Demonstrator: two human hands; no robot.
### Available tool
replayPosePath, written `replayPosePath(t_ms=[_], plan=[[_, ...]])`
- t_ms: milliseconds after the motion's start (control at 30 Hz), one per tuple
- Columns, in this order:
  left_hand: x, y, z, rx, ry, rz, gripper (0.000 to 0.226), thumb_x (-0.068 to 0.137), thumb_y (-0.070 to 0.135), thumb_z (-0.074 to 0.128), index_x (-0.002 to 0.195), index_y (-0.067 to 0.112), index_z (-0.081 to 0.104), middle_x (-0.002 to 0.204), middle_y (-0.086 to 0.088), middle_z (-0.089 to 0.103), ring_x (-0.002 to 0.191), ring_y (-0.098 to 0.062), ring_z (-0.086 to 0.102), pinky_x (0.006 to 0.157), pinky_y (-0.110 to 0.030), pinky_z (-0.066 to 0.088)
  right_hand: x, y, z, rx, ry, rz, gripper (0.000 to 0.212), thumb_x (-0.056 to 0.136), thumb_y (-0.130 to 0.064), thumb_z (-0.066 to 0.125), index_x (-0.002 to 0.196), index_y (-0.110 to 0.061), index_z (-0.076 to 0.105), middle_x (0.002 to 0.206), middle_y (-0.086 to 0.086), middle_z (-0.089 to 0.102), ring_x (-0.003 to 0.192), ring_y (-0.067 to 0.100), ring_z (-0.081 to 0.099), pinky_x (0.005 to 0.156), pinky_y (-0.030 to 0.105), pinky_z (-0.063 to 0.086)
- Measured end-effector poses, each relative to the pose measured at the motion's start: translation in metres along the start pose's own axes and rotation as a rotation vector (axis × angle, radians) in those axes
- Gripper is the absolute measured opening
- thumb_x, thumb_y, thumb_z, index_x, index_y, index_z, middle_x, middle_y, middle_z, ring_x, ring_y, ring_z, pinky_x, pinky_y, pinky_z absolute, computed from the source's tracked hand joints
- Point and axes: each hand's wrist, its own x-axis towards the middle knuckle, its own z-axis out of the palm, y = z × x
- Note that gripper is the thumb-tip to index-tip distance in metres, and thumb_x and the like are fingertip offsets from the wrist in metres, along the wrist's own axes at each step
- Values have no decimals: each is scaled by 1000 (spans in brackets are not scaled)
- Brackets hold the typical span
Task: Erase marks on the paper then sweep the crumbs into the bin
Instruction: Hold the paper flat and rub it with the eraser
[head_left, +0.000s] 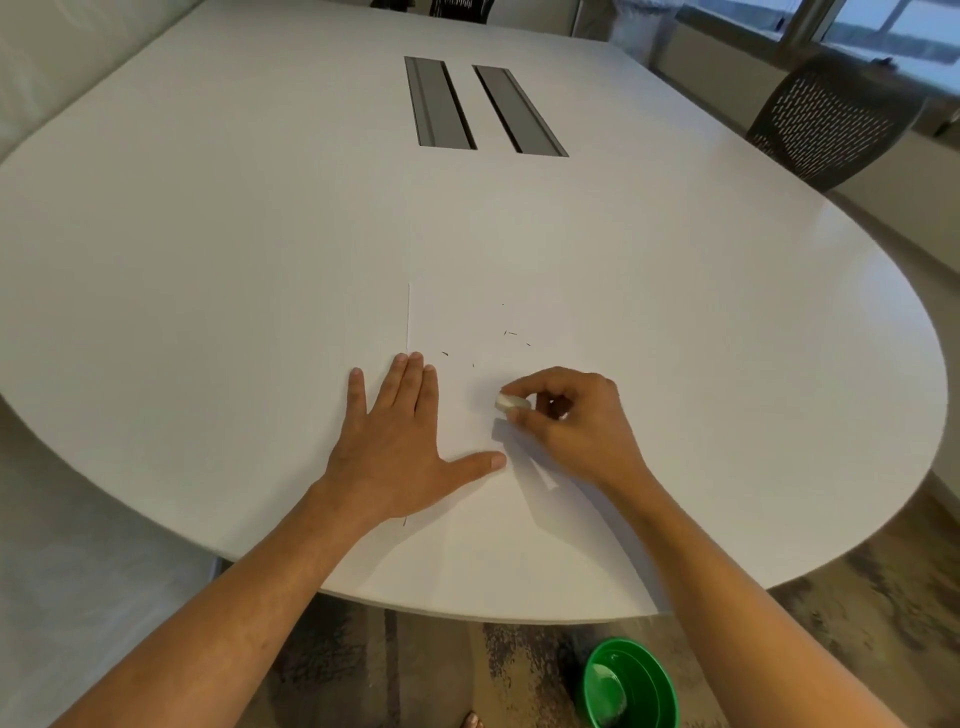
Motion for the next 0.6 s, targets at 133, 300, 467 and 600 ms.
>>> replayPosePath(t_ms=[133,300,467,600], plan=[[-4,-4,-15,-34,-70,39,118,70,90,18,154,11,-10,163,-7,-15,149,-21,-17,119,-56,-2,-13,11,-11,-4,88,69,9,79,-18,74,86,-23,77,83,-14,71,64,4,56,58,10,42],[-21,6,-10,-79,2,22,116,67,92,0,154,15,-11,162,-4,-19,147,-20,-22,120,-51,-6,-30,14,-18,-62,155,71,15,79,-13,73,87,-25,76,82,-16,70,69,4,59,60,9,43],[-33,13,10,-57,9,19,112,63,88,-18,148,16,-26,157,-3,-32,142,-19,-34,117,-53,-14,-52,2,-1,-129,8,-18,15,79,-19,74,93,-24,75,84,-16,69,71,3,60,62,8,43],[-33,15,13,-16,14,17,103,65,86,-21,141,18,-35,155,-3,-35,140,-20,-37,116,-55,-15,-51,3,9,-241,-38,-136,17,76,-15,73,92,-21,75,86,-11,71,73,3,60,67,5,41]])
